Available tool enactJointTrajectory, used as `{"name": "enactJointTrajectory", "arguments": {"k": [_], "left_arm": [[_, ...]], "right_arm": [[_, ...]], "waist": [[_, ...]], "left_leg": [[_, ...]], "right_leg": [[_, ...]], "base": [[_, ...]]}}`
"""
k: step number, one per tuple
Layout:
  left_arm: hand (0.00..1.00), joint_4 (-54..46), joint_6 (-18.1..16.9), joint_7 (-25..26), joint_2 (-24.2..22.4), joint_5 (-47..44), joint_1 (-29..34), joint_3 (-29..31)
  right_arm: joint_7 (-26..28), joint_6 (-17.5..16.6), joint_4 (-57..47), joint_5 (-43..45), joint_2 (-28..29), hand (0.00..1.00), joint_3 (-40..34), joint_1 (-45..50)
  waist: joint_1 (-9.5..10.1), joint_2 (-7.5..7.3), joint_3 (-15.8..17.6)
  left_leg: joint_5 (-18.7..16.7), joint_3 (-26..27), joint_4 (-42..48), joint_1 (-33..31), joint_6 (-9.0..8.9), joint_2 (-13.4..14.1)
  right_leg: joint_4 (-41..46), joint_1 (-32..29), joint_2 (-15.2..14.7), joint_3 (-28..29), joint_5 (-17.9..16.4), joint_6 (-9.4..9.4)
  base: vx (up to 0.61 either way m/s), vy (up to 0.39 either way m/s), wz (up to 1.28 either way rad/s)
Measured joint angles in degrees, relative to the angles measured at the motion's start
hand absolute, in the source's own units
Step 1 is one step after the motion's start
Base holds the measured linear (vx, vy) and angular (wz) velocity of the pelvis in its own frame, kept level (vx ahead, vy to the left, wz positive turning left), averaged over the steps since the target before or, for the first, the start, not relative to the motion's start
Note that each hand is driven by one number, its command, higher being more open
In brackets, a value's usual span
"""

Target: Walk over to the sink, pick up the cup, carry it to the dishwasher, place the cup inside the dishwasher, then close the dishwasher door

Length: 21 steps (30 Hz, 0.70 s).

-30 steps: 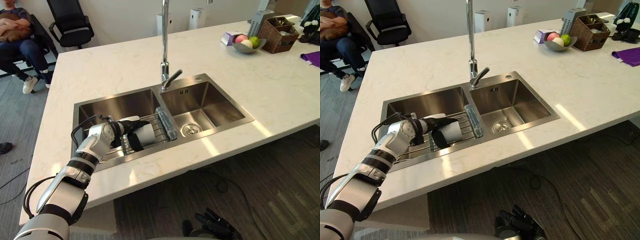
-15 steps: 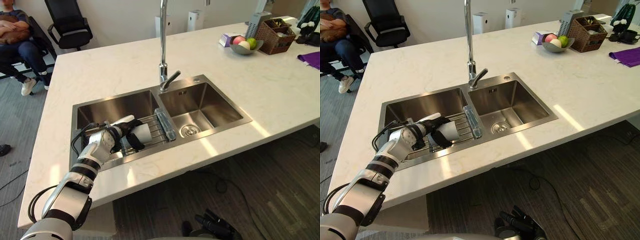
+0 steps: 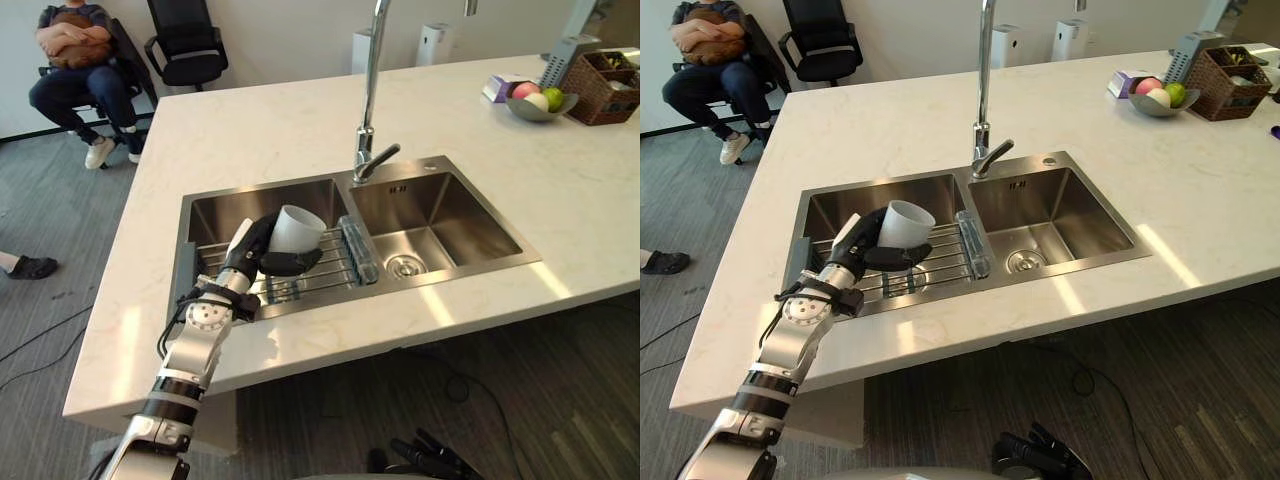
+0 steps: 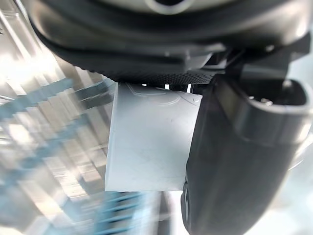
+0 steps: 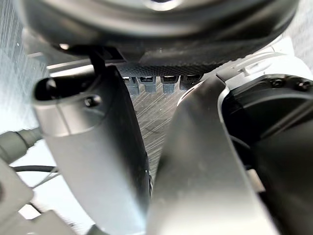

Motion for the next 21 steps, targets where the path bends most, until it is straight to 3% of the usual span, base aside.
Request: {"name": "enactJointTrajectory", "arguments": {"k": [5,9,10,18,21], "left_arm": [[0.00,-9.47,-7.60,4.42,-3.18,-5.15,8.47,3.57],[0.00,-13.53,-11.47,6.91,-6.40,-6.67,11.06,6.62],[0.00,-14.64,-14.00,8.28,-6.97,-6.75,11.73,8.07],[0.00,-18.58,-18.80,12.28,-8.94,-6.80,12.71,12.50],[0.00,-18.58,-19.05,13.41,-9.25,-6.82,13.68,13.63]], "right_arm": [[-5.98,-0.06,0.69,0.04,1.90,1.00,-1.28,0.20],[-9.05,0.26,1.81,3.05,2.98,1.00,-3.62,1.28],[-9.64,0.31,2.46,5.11,3.40,1.00,-4.45,1.41],[-11.54,0.16,4.02,9.70,5.24,1.00,-7.94,2.60],[-12.56,-1.05,4.03,9.70,5.61,1.00,-7.92,2.93]], "waist": [[1.38,-0.51,-0.06],[2.83,-0.90,-0.28],[2.84,-1.07,-0.39],[4.09,-1.53,-0.80],[4.24,-1.81,-1.14]], "left_leg": [[0.02,-1.50,0.38,-0.51,0.05,-0.13],[-0.19,-2.31,0.73,-1.56,0.10,-0.14],[-0.09,-2.43,0.91,-1.94,-0.06,-0.12],[-0.10,-2.60,1.32,-2.11,0.36,-0.27],[-0.14,-2.78,1.34,-2.15,0.42,-0.37]], "right_leg": [[-0.26,0.43,-0.38,-1.25,-0.33,0.00],[-0.23,0.07,-0.51,-1.51,-0.67,0.29],[-0.06,-0.21,-0.50,-1.57,-0.66,0.27],[0.08,-0.17,-0.52,-1.53,-0.58,0.15],[0.09,-0.10,-0.52,-1.59,-0.67,0.20]], "base": [[-0.09,-0.023,0.15],[-0.04,-0.015,0.09],[-0.01,-0.015,0.04],[0.00,0.000,0.00],[-0.01,-0.004,0.02]]}}
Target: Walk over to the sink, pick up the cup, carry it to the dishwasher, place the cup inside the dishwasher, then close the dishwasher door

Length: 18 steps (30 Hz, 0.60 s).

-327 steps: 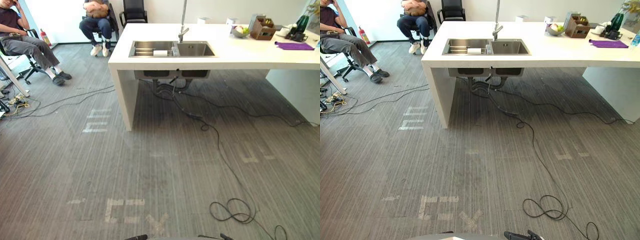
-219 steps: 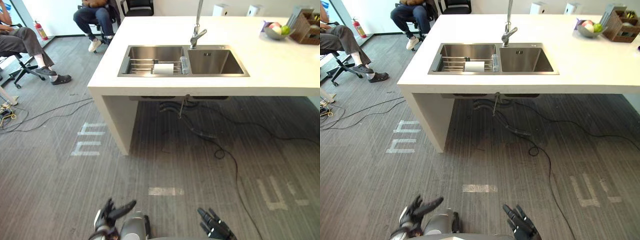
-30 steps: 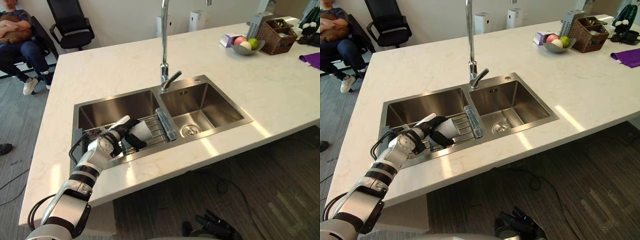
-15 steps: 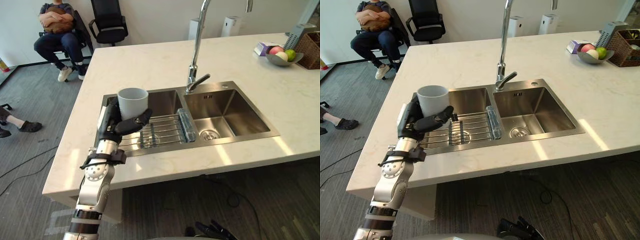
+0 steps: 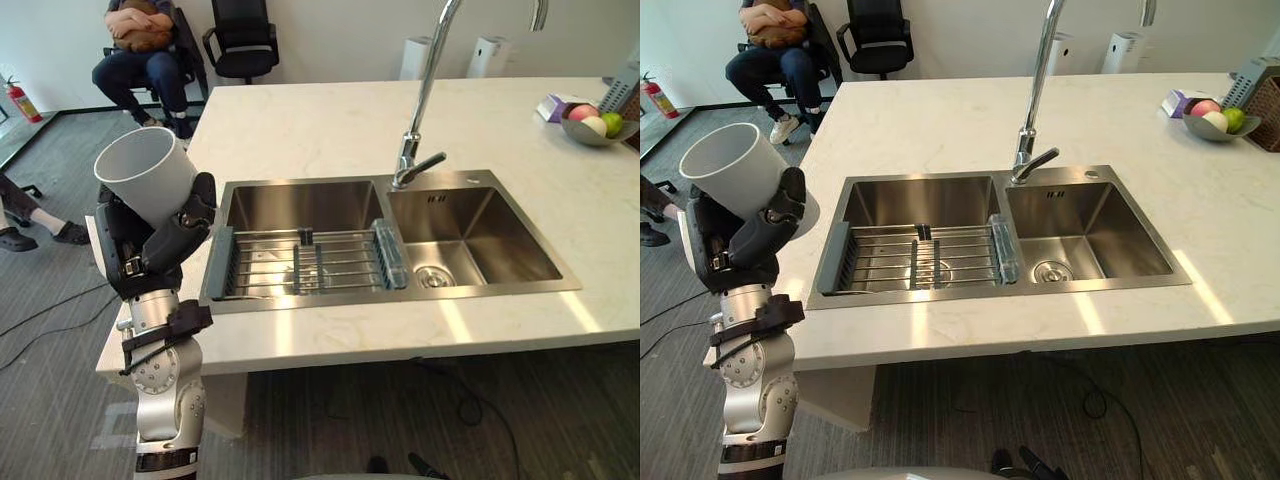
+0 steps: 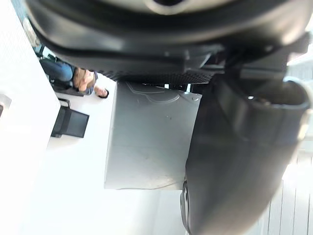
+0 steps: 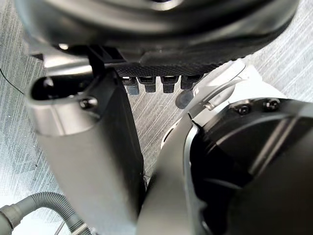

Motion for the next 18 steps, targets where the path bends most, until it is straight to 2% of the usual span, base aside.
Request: {"name": "enactJointTrajectory", "arguments": {"k": [6,13,15,16,18], "left_arm": [[0.00,-0.19,-1.10,1.67,-1.35,0.00,1.64,0.96],[0.00,-3.36,-1.43,3.23,-2.01,0.40,3.94,1.29],[0.00,-4.26,-1.43,3.57,-2.57,1.16,5.28,2.09],[0.00,-4.47,-1.43,4.25,-3.22,2.67,6.40,2.70],[0.00,-4.47,-1.36,4.42,-3.75,3.25,7.58,3.16]], "right_arm": [[-1.89,-2.74,0.02,0.75,0.61,1.00,0.04,0.66],[-1.87,-3.84,0.17,0.97,0.73,1.00,0.04,0.82],[-1.81,-3.91,0.22,0.80,0.71,1.00,0.08,0.92],[-1.69,-3.90,0.23,0.64,0.64,1.00,0.16,0.96],[-1.67,-3.91,0.53,-0.09,0.50,1.00,0.29,1.21]], "waist": [[0.12,-0.18,-0.74],[0.55,-0.05,-0.90],[0.91,-0.02,-0.89],[1.01,0.06,-0.85],[1.44,0.06,-0.85]], "left_leg": [[-0.10,-0.62,0.30,-0.10,0.15,-0.15],[-0.13,-1.05,0.32,-0.09,0.12,-0.10],[-0.77,-1.92,1.59,-0.77,0.07,0.09],[-2.61,-4.03,5.63,-3.04,0.02,0.49],[-3.55,-7.21,9.00,-5.08,-0.12,0.62]], "right_leg": [[0.01,0.37,-0.22,-0.49,-0.22,0.03],[0.04,0.57,-0.15,-0.82,-0.58,-0.03],[0.48,0.73,-0.13,-1.48,-1.24,0.01],[2.07,0.72,-0.25,-3.43,-2.55,-0.04],[4.02,0.76,-0.45,-6.17,-4.01,-0.06]], "base": [[-0.04,-0.009,0.05],[-0.01,-0.009,0.03],[0.00,-0.017,0.28],[0.00,-0.016,0.64],[0.00,-0.026,0.88]]}}
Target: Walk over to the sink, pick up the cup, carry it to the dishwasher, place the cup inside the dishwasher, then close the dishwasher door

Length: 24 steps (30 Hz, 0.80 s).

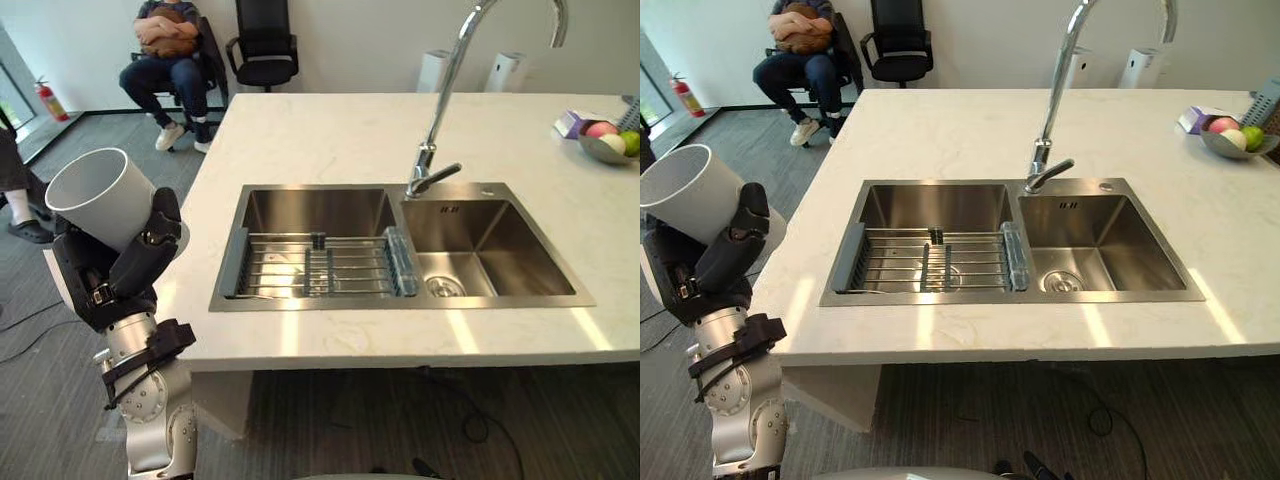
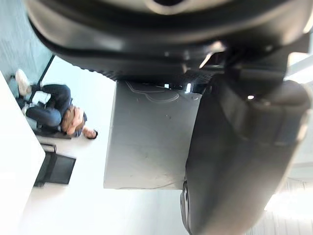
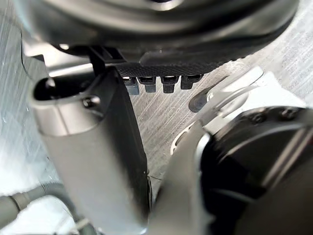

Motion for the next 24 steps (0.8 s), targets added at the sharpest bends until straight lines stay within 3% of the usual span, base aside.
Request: {"name": "enactJointTrajectory", "arguments": {"k": [4,5,7,8,9,10,11,12,13,14,15,16,17,19,23,24], "left_arm": [[0.00,-0.03,1.12,-0.61,-1.51,-0.85,3.80,1.90],[0.00,-0.36,1.11,-0.59,-2.21,-1.03,4.70,1.82],[0.00,-2.14,1.13,-0.54,-2.42,-0.98,7.32,1.89],[0.00,-3.34,1.08,-0.51,-2.39,-0.97,8.74,2.64],[0.00,-3.57,0.98,-0.71,-2.34,-1.12,8.56,2.81],[0.00,-3.57,0.97,-1.23,-2.42,-1.24,8.59,2.82],[0.00,-3.63,0.93,-2.34,-2.70,-1.29,8.77,2.78],[0.00,-3.81,0.86,-3.36,-2.60,-1.31,7.97,2.35],[0.00,-3.86,0.67,-3.92,-2.33,-1.33,7.42,2.36],[0.00,-4.49,0.40,-4.47,-1.47,-1.31,5.95,2.76],[0.00,-3.74,-0.67,-5.13,-1.61,-1.34,3.62,1.66],[0.00,-3.78,-0.99,-5.62,-1.70,-1.40,3.61,1.18],[0.00,-3.70,-1.07,-6.68,-2.17,-1.78,3.66,-0.19],[0.00,-3.61,-0.89,-8.54,-2.60,-2.88,3.58,-3.60],[0.00,-3.59,-0.65,-8.85,-2.70,-2.82,4.11,-5.69],[0.00,-3.60,-0.65,-8.75,-2.70,-2.81,4.35,-5.69]], "right_arm": [[0.14,-0.03,1.41,-0.15,-1.06,1.00,1.24,-0.17],[0.65,-0.08,1.55,-0.21,-1.69,1.00,1.94,-0.77],[1.00,0.02,1.64,-0.60,-2.42,1.00,2.02,-2.35],[1.03,0.21,2.52,-0.68,-2.49,1.00,1.37,-3.83],[0.93,0.34,3.54,-0.45,-3.03,1.00,0.67,-5.93],[0.91,0.60,3.45,-0.23,-3.87,1.00,0.32,-6.40],[0.94,0.83,2.33,0.22,-4.88,1.00,-0.35,-6.30],[1.23,0.77,0.60,0.65,-6.49,1.00,-0.81,-6.16],[1.56,0.75,0.48,0.69,-6.55,1.00,-1.63,-6.30],[2.05,0.43,0.70,0.95,-5.11,1.00,-2.66,-6.24],[2.28,-0.95,1.41,0.98,-4.55,1.00,-4.42,-6.48],[2.02,-1.04,1.51,1.09,-4.62,1.00,-4.72,-6.50],[1.75,-0.96,1.41,1.13,-4.71,1.00,-4.73,-6.68],[1.11,-0.35,1.49,1.83,-4.66,1.00,-4.65,-7.29],[0.87,0.63,1.36,2.11,-3.52,1.00,-2.55,-9.88],[0.82,0.67,1.15,2.11,-3.70,1.00,-2.25,-10.38]], "waist": [[3.33,0.44,0.28],[4.17,0.74,0.40],[4.94,1.09,0.23],[5.21,-0.28,0.32],[4.93,-0.12,1.14],[4.95,0.31,1.38],[4.97,1.46,1.15],[3.88,3.81,1.65],[3.20,3.91,1.50],[1.87,1.11,-0.10],[0.61,1.77,0.99],[0.64,1.45,1.27],[0.81,2.52,1.23],[0.76,3.62,0.59],[0.92,3.28,1.07],[1.16,3.72,1.27]], "left_leg": [[3.56,-7.97,-2.88,-1.46,-0.54,-1.43],[5.48,-9.62,-5.21,-1.87,-0.96,-1.75],[6.02,-10.00,-8.38,-2.77,-1.46,-1.12],[4.81,-2.70,-6.64,-3.88,-0.26,0.63],[1.97,6.66,6.95,-8.39,3.63,3.66],[0.97,10.47,13.13,-9.30,4.71,5.36],[2.25,17.27,21.10,-8.76,6.23,8.71],[3.05,20.38,21.82,-9.64,5.91,9.43],[3.41,19.58,18.81,-9.72,5.78,8.49],[5.19,15.95,5.33,-6.32,4.20,2.72],[0.51,18.72,11.06,-3.35,6.08,5.12],[0.22,20.51,11.60,-0.96,5.03,6.08],[2.37,23.14,7.19,4.60,2.25,7.05],[7.47,23.68,-2.37,10.98,-0.28,6.99],[6.65,23.95,-8.70,12.18,-2.01,5.56],[5.59,22.79,-9.40,12.00,-3.61,5.16]], "right_leg": [[3.58,0.31,-1.71,-8.29,-3.77,-0.26],[4.81,-0.27,-2.09,-10.03,-5.82,-0.59],[6.10,-1.89,-1.86,-10.00,-7.37,-2.27],[4.41,-1.78,-2.57,-12.60,-6.14,-3.17],[5.44,-1.82,-4.05,-16.14,-5.86,-2.88],[6.44,-1.56,-4.60,-17.56,-6.03,-2.90],[8.98,-1.14,-5.52,-20.39,-6.92,-3.12],[14.80,-2.71,-6.35,-22.73,-10.23,-2.67],[15.75,-3.85,-5.78,-22.92,-11.12,-2.41],[9.92,-5.54,-4.70,-24.99,-10.36,-4.53],[9.45,-4.77,-4.81,-29.93,-8.33,-6.75],[9.78,-4.48,-5.10,-31.05,-8.88,-6.81],[10.11,-4.36,-5.12,-33.71,-8.93,-6.88],[10.51,-4.38,-5.50,-38.84,-8.65,-6.44],[11.96,-3.71,-7.79,-44.30,-7.28,-5.84],[12.27,-3.68,-8.60,-45.28,-6.29,-5.62]], "base": [[-0.02,-0.050,1.12],[-0.06,-0.073,1.21],[-0.10,-0.077,1.02],[-0.11,-0.094,1.33],[-0.06,-0.055,1.25],[0.00,-0.022,1.25],[0.03,0.014,1.33],[0.00,0.027,1.43],[-0.16,-0.053,1.84],[-0.23,-0.140,2.13],[-0.22,-0.199,2.04],[-0.11,-0.112,1.72],[-0.07,-0.009,1.19],[-0.12,0.128,1.26],[-0.21,0.219,0.82],[-0.21,0.282,0.45]]}}
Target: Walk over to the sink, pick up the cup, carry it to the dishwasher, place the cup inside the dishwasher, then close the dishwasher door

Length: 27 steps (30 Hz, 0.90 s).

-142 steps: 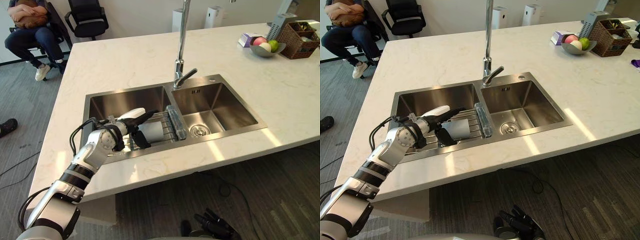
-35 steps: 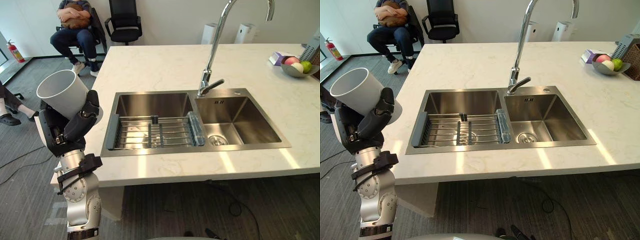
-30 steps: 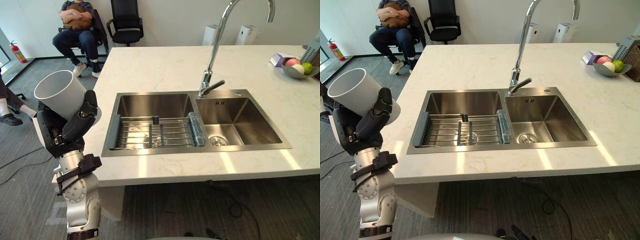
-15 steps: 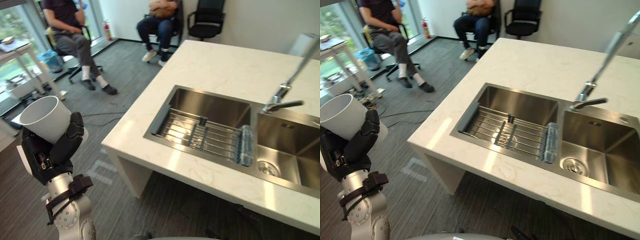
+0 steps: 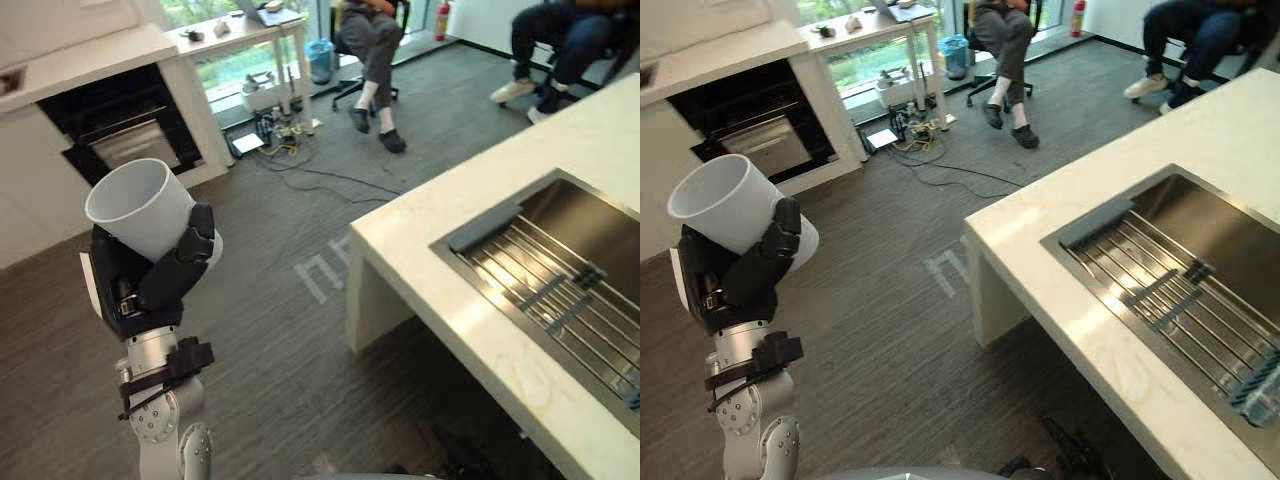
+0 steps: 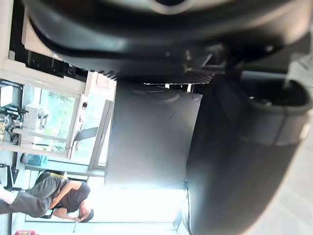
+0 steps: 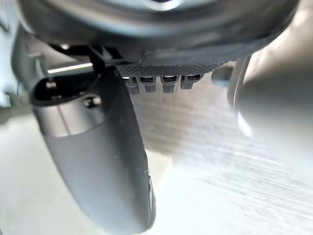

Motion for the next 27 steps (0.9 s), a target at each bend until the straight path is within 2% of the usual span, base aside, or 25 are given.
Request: {"name": "enactJointTrajectory", "arguments": {"k": [1,3,5,6,7,8,9,10,11,12,15,16,17,19,20,21,22,23,24,27], "left_arm": [[0.00,0.00,0.00,0.32,0.00,0.00,0.02,-0.05],[0.00,0.00,-0.02,0.86,0.02,0.00,0.00,-0.09],[0.00,0.65,-0.05,0.94,0.27,-0.03,-0.49,-0.63],[0.00,2.46,-0.21,0.88,0.82,-0.07,-1.04,-2.44],[0.00,3.66,-0.27,0.84,1.11,-0.14,-1.14,-3.60],[0.00,6.08,-0.43,0.69,1.49,-0.74,-1.22,-6.31],[0.00,8.78,-0.65,0.27,1.90,-0.99,-1.89,-8.75],[0.00,10.04,-0.65,0.11,1.92,-1.28,-2.19,-9.98],[0.00,11.94,-0.67,0.05,2.03,-1.98,-2.24,-11.65],[0.00,13.80,-1.15,0.15,2.44,-2.37,-2.13,-12.50],[0.00,15.03,-1.02,1.01,3.21,-2.46,-1.48,-13.01],[0.00,14.53,-0.97,1.09,3.96,-2.39,-1.81,-13.45],[0.00,12.89,-0.52,1.08,5.05,-2.18,-2.44,-14.87],[0.00,11.35,-0.25,-0.17,5.15,-1.60,-3.17,-17.56],[0.00,10.89,-0.34,-1.40,5.15,-1.59,-3.57,-18.09],[0.00,10.49,-0.32,-2.21,5.47,-1.57,-5.05,-17.71],[0.00,9.79,-0.40,-2.30,5.87,-1.57,-5.90,-17.06],[0.00,10.08,-0.39,-2.49,4.92,-1.69,-6.11,-16.16],[0.00,9.14,-0.17,-2.54,4.29,-1.65,-5.70,-15.45],[0.00,6.37,-0.17,-2.63,4.10,-1.72,-5.19,-14.52]], "right_arm": [[-0.18,0.13,-0.02,-0.01,-0.27,1.00,0.02,-0.48],[-0.22,0.10,0.09,-0.01,-0.43,1.00,-0.06,-0.57],[-0.07,-0.72,-0.43,0.28,-0.52,1.00,-0.23,-0.21],[0.22,-1.17,-1.41,0.46,-0.55,1.00,-0.25,0.22],[0.28,-1.23,-2.15,0.80,-0.57,1.00,-0.27,0.59],[0.25,-1.51,-2.62,1.55,-0.37,1.00,-0.45,1.11],[0.19,-1.10,-2.55,1.91,0.17,1.00,-0.43,1.83],[0.20,-0.82,-2.47,2.12,0.48,1.00,-0.41,2.35],[0.41,-0.29,-1.79,2.50,1.25,1.00,-0.27,3.10],[0.48,0.30,-0.71,2.50,2.04,1.00,-0.20,3.48],[-0.23,0.26,0.20,3.40,2.59,1.00,-0.28,3.50],[-0.21,0.30,-0.33,4.77,2.99,1.00,-0.21,3.63],[-0.23,0.32,-1.10,6.09,3.62,1.00,-0.26,3.97],[-0.23,1.25,-2.61,8.34,3.75,1.00,-0.19,5.40],[-0.21,1.73,-4.24,9.13,4.86,1.00,0.00,7.09],[-0.24,1.86,-6.07,9.24,6.02,1.00,2.05,9.04],[-0.23,2.17,-6.64,9.23,6.60,1.00,3.30,9.63],[-0.77,2.99,-6.19,9.28,6.44,1.00,4.43,9.29],[-0.94,3.68,-6.59,9.92,6.57,1.00,4.66,9.64],[-1.25,4.07,-6.81,11.51,6.28,1.00,5.08,9.17]], "waist": [[0.32,0.54,0.34],[0.34,1.11,0.82],[0.06,0.67,1.61],[0.20,-0.07,2.11],[0.03,-0.28,2.08],[0.05,-0.24,2.03],[-0.26,-0.26,2.02],[-0.47,-0.37,2.06],[-0.89,-1.51,2.11],[-0.57,-2.62,2.51],[0.74,-2.67,2.45],[0.88,-3.38,2.56],[0.63,-3.80,2.96],[0.50,-3.67,3.10],[-0.33,-3.62,2.77],[-0.66,-5.86,2.29],[-0.38,-8.50,2.28],[-0.67,-7.67,2.93],[-0.74,-7.10,2.48],[0.62,-6.79,2.09]], "left_leg": [[-1.09,-0.99,-0.49,-0.22,-1.57,-0.54],[-2.22,-3.49,-1.54,-0.75,-1.86,-2.03],[-3.17,-6.63,-1.43,-1.90,-0.49,-4.26],[-3.30,-10.14,-0.56,-2.73,0.54,-6.08],[-3.51,-12.41,0.33,-3.43,1.52,-6.86],[-3.75,-17.02,2.04,-4.90,2.66,-7.19],[-3.63,-22.42,3.41,-6.80,3.42,-7.27],[-3.42,-25.21,3.99,-7.76,3.71,-7.58],[-3.14,-29.63,5.20,-9.32,3.96,-8.81],[-3.03,-32.15,5.81,-9.71,3.92,-10.37],[-2.47,-32.22,4.13,-9.30,3.23,-9.37],[-2.67,-32.34,4.19,-10.02,2.96,-9.24],[-4.43,-31.84,6.26,-11.30,3.57,-8.51],[-5.06,-32.67,10.25,-13.06,3.22,-6.57],[-5.09,-35.32,10.09,-12.60,2.05,-5.19],[-5.26,-37.55,10.97,-13.83,1.41,-6.28],[-5.80,-37.66,11.85,-14.13,1.12,-7.72],[-6.86,-37.52,14.50,-14.78,1.09,-7.05],[-7.99,-34.76,17.73,-16.77,1.16,-6.33],[-8.62,-34.25,18.48,-17.84,1.27,-5.59]], "right_leg": [[0.50,-0.01,-0.95,-0.64,1.29,0.16],[1.74,-0.03,-3.34,-0.78,3.09,0.81],[4.98,-1.04,-6.89,5.82,4.12,0.59],[8.49,-1.95,-9.88,14.13,4.50,0.03],[10.27,-2.60,-10.71,18.85,4.73,-0.32],[12.34,-3.74,-9.90,29.91,2.87,0.72],[10.96,-2.62,-4.91,41.47,-2.60,2.96],[9.57,-1.73,-2.27,45.48,-4.20,3.56],[4.37,0.61,1.42,50.73,-5.14,4.58],[0.83,3.10,2.18,51.86,-4.47,6.48],[-1.68,4.11,3.64,53.46,-3.70,7.25],[-1.41,3.75,4.12,53.99,-3.66,7.35],[0.70,2.86,4.25,54.60,-3.93,7.79],[13.79,-3.06,6.48,56.52,-4.01,7.83],[16.06,-6.08,8.87,59.97,-7.99,6.97],[6.60,-4.60,9.10,61.45,-6.75,6.47],[3.58,-4.16,7.65,61.27,-3.37,6.52],[4.06,-2.67,7.89,59.13,-3.51,6.47],[3.02,-1.42,7.86,56.87,-3.90,6.28],[2.19,-0.44,7.65,54.48,-4.06,6.23]], "base": [[-0.21,0.285,0.42],[-0.18,0.264,0.63],[-0.15,0.221,1.04],[-0.10,0.141,1.15],[-0.12,0.145,1.65],[-0.09,0.053,2.06],[-0.07,0.007,2.22],[-0.03,-0.065,2.38],[-0.01,-0.072,1.96],[0.00,-0.076,1.56],[0.03,-0.030,0.20],[0.01,-0.064,0.10],[-0.02,-0.059,0.37],[-0.05,-0.045,0.50],[0.00,-0.113,0.89],[0.01,-0.145,1.03],[0.02,-0.194,0.97],[0.02,-0.139,0.85],[0.03,-0.116,0.90],[0.02,-0.018,0.50]]}}
